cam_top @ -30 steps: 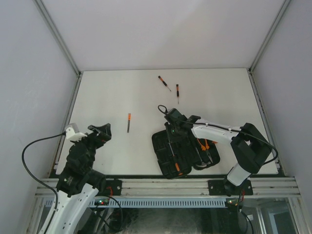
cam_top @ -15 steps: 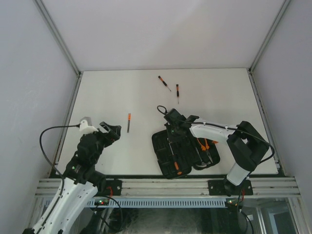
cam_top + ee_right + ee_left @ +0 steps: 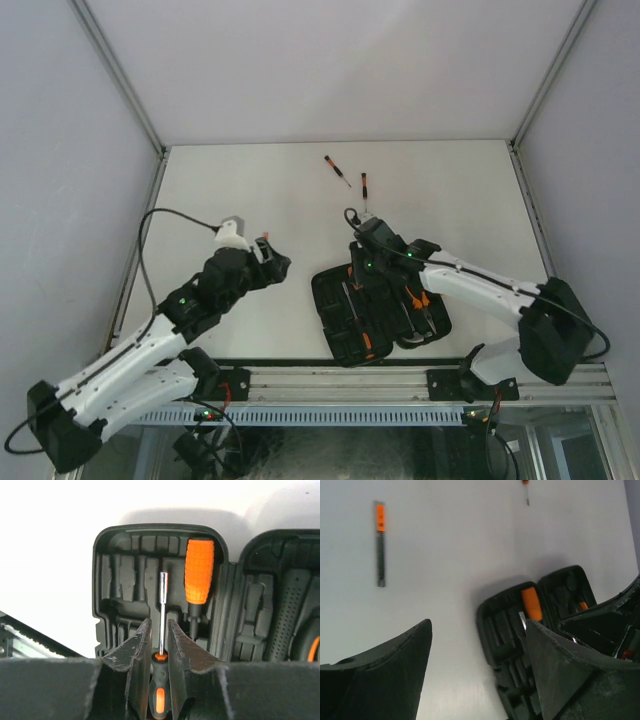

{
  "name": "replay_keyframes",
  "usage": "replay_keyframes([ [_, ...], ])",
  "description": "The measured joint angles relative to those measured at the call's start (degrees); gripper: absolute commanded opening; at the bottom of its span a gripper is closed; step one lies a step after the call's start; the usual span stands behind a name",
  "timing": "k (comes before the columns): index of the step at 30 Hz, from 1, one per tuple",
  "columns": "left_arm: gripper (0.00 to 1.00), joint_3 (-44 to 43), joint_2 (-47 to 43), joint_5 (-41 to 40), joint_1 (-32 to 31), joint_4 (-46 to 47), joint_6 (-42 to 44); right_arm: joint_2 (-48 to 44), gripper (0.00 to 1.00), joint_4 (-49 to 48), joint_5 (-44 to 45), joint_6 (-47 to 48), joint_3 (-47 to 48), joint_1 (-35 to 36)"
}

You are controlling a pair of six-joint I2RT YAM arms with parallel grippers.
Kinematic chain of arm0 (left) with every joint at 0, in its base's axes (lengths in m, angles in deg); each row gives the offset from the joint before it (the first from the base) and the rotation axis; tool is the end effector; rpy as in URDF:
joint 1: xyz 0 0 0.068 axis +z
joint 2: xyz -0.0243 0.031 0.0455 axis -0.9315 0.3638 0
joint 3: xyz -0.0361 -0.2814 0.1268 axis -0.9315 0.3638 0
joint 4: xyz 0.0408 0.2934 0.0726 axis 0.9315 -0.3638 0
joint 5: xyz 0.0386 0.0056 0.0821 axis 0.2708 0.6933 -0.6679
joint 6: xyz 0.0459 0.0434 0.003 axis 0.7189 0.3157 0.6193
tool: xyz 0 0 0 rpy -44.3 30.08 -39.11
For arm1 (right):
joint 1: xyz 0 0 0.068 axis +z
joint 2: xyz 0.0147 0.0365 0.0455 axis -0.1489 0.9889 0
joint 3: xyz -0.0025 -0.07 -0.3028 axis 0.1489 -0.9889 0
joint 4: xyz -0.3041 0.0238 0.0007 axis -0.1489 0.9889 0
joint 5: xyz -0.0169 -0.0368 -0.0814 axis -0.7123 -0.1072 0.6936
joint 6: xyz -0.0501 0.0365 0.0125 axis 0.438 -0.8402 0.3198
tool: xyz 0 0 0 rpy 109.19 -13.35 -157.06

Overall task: Sort the tools into containers
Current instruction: Adjust the screwdriver in the storage box.

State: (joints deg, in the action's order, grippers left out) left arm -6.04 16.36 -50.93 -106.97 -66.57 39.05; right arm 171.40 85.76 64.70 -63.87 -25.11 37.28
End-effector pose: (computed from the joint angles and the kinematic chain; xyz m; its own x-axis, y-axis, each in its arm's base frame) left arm 0.1608 -0.1087 0.2745 -0.5412 -0.4028 -0.7382 0.0261 0.8693 -0.4935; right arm 0.2378 0.2436 0.2278 -0.8615 -0.1498 -0.4852 -0.3118 0.9102 0.2726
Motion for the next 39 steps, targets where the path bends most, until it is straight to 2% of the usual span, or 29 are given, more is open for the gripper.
replay_keyframes([
  [6, 0.75, -8.0, 16.3, -2.2, -9.0, 3.8, -2.2, -11.0, 0.18, 0.6, 2.1, -2.1, -6.9, 1.4],
  [12, 0.67, -15.7, 30.4, -1.5, -13.2, 3.8, -4.8, -20.3, 0.18, 0.8, 3.0, -8.9, -18.0, 6.6],
  [21, 0.49, -24.8, 45.1, 2.1, -16.9, 2.3, -6.3, -21.5, 0.16, -1.9, 7.2, -17.6, -20.9, 15.5],
  [31, 0.31, -25.5, 49.4, 2.5, -18.6, -0.7, -8.0, -27.4, 0.15, -2.7, 11.5, -22.0, -25.1, 16.5],
  [39, 0.26, -28.3, 54.0, 2.6, -18.6, -1.2, -8.1, -28.5, 0.15, -2.8, 12.0, -23.1, -26.7, 16.5],
])
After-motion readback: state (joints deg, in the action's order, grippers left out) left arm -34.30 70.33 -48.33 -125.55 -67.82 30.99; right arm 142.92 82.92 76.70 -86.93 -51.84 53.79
